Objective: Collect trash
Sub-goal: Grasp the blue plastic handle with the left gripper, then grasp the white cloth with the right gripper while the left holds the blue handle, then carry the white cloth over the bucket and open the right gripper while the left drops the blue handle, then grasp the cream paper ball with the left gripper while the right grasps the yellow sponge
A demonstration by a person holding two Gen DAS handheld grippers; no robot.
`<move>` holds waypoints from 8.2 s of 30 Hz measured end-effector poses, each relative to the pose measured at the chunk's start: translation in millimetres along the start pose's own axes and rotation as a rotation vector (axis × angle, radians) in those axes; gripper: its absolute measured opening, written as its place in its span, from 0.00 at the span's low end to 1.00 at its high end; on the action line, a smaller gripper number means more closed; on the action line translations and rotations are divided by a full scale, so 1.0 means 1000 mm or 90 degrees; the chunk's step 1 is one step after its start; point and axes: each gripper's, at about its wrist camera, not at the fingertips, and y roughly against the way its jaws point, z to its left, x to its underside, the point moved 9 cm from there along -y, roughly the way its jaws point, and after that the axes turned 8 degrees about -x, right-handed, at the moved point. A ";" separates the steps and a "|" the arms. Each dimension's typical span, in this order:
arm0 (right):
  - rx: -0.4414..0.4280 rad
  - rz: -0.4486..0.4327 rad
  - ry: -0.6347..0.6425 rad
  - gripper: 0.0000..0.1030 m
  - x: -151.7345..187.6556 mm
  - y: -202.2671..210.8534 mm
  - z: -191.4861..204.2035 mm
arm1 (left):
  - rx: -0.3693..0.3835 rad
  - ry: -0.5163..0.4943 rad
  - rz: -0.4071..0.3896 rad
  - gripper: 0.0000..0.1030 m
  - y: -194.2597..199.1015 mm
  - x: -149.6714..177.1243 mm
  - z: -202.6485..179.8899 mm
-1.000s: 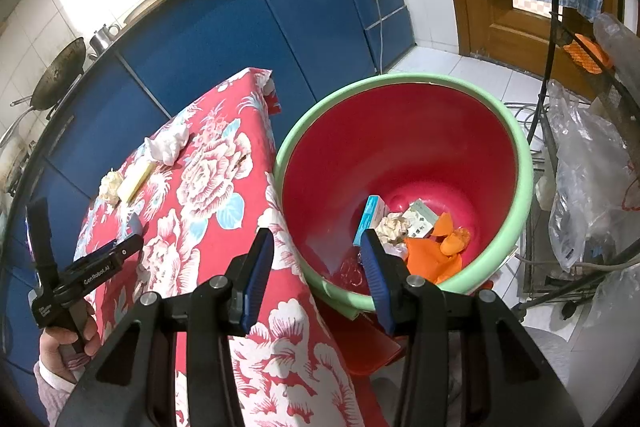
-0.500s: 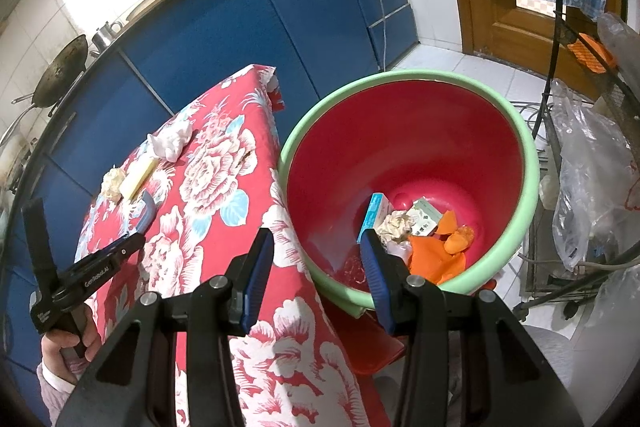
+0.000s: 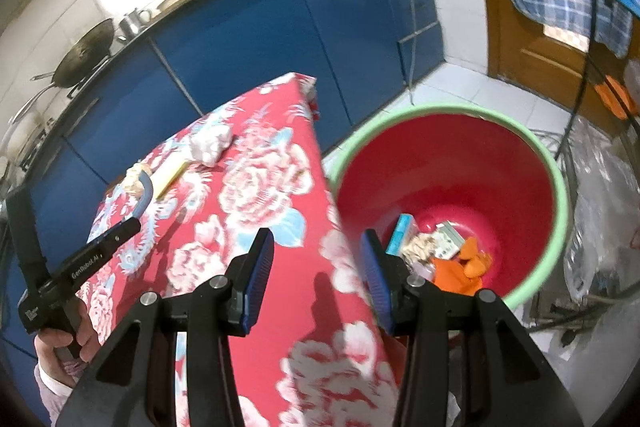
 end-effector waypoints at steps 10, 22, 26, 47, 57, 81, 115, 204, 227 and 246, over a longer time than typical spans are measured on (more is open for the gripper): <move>-0.026 -0.007 0.050 0.46 -0.029 -0.024 0.056 | -0.069 0.090 -0.048 0.24 0.005 -0.035 0.055; -0.028 0.018 0.077 0.46 -0.045 -0.097 0.097 | -0.116 0.157 -0.063 0.25 -0.015 -0.042 0.102; -0.021 0.036 0.086 0.46 -0.048 -0.125 0.101 | -0.119 0.178 -0.050 0.25 -0.027 -0.035 0.114; -0.005 0.095 0.145 0.37 -0.048 -0.204 0.114 | -0.110 0.184 -0.029 0.25 -0.043 -0.025 0.117; -0.015 0.090 0.160 0.07 -0.046 -0.198 0.117 | -0.109 0.183 -0.032 0.25 -0.043 -0.024 0.117; -0.034 -0.002 0.140 0.07 -0.034 -0.067 0.105 | -0.083 0.167 -0.054 0.25 -0.031 -0.028 0.102; 0.052 -0.072 -0.009 0.07 -0.023 0.021 -0.034 | 0.076 0.030 -0.064 0.25 0.038 -0.032 -0.050; -0.038 -0.061 -0.006 0.50 -0.060 -0.010 0.047 | -0.079 0.007 -0.035 0.41 0.005 -0.085 0.020; -0.037 -0.003 0.031 0.59 -0.086 -0.129 0.115 | -0.112 0.127 0.064 0.58 -0.111 -0.075 0.111; -0.051 0.080 0.057 0.59 -0.065 -0.199 0.150 | -0.101 0.174 0.027 0.46 -0.124 -0.072 0.129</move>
